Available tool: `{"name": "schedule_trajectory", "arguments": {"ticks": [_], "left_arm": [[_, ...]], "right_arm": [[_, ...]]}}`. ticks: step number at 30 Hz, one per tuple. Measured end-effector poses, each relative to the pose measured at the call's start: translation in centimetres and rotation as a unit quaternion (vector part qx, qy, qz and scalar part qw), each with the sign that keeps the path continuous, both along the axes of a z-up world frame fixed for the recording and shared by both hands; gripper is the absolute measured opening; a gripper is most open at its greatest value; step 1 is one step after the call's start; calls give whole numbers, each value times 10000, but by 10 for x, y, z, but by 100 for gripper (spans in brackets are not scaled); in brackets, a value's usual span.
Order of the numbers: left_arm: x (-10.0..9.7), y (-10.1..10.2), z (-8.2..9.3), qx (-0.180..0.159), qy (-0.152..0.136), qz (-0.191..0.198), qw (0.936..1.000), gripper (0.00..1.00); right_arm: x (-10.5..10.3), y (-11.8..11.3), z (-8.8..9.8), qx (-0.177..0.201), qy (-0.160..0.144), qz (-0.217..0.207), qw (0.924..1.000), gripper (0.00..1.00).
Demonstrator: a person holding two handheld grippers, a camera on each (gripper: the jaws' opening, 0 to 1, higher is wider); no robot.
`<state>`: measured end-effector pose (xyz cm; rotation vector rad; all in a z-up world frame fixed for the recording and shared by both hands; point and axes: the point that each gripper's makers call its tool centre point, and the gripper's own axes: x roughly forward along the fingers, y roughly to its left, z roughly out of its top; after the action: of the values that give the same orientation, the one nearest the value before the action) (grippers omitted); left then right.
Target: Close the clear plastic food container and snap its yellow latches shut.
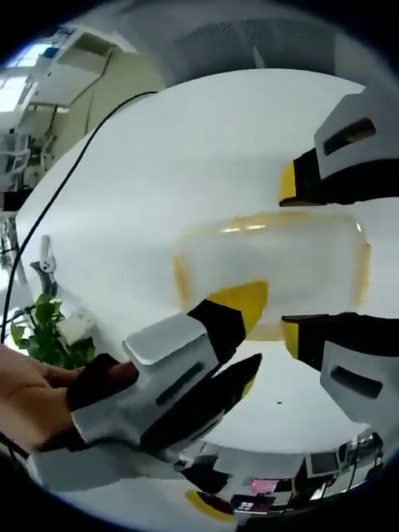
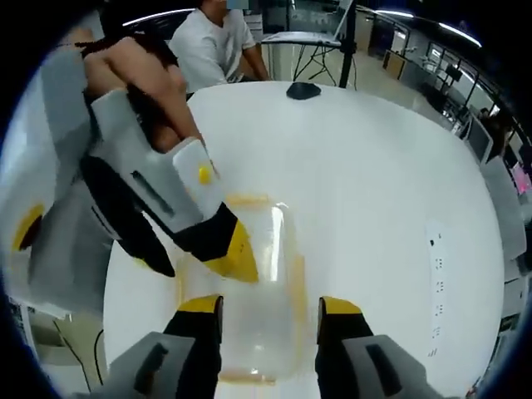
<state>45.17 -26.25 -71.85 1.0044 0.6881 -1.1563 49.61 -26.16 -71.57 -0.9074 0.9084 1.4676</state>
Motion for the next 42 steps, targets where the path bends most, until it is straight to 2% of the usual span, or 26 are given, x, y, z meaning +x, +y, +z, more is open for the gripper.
{"name": "schedule_trajectory", "arguments": {"ticks": [5,11,17,20,22,25,30,42], "left_arm": [[4,4,5,-80,65,128,9999,51],[9,10,10,-51,-2,100,9999,48],[12,12,16,-126,68,67,9999,48],[14,11,22,-265,132,112,9995,49],[10,6,24,-438,330,105,9984,52],[13,9,24,-287,215,3,9994,54],[15,10,25,-283,290,-3,9992,52],[18,9,23,-72,243,-172,9995,52]], "right_arm": [[-6,-2,2,65,-49,1,10000,43],[-11,-5,6,132,-100,-43,9999,43],[-16,-11,9,147,-136,-73,9998,42],[-21,-13,10,169,-142,-93,9997,42],[-23,-14,10,189,-158,-97,9996,42],[-27,-16,11,194,-174,-87,9996,42],[-34,-21,11,202,-197,-80,9996,42],[-38,-33,9,173,-196,-186,9995,41]]}}
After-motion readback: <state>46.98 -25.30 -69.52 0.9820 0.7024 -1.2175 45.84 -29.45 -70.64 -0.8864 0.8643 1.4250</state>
